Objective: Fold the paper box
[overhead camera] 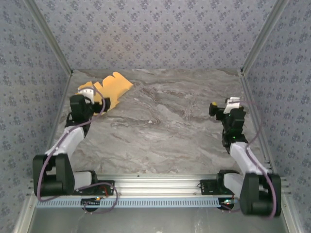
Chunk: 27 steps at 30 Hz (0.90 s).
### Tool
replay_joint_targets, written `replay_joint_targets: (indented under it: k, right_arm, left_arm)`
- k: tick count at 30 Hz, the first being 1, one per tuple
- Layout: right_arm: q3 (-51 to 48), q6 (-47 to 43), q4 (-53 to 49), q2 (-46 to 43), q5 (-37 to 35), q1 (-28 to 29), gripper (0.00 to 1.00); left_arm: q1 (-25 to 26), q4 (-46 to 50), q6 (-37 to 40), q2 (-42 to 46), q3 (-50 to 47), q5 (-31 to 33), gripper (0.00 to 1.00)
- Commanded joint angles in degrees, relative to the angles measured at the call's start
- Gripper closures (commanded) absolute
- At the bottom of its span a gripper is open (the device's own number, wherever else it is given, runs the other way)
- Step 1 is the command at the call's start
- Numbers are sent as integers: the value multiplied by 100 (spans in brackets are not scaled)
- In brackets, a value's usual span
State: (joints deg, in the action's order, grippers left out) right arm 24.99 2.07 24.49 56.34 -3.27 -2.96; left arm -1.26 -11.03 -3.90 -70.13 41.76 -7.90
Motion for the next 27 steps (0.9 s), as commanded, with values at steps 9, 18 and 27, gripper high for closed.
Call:
replay_joint_targets:
  k: [9,18,27]
  right_arm:
    - [1791,4481,-4539,-226,-1122,-105,0]
    - [1902,4333,-4592,685,-836,1031,0]
    - [2310,3787,-5051,823,-789,989,0]
  left_arm:
    - [-400,4320,-2431,-1430,2466,-30,1]
    - [57,3936,-1089,-2675,3245,-676,1]
    - [601,5931,834,-4786,5410,-853,1]
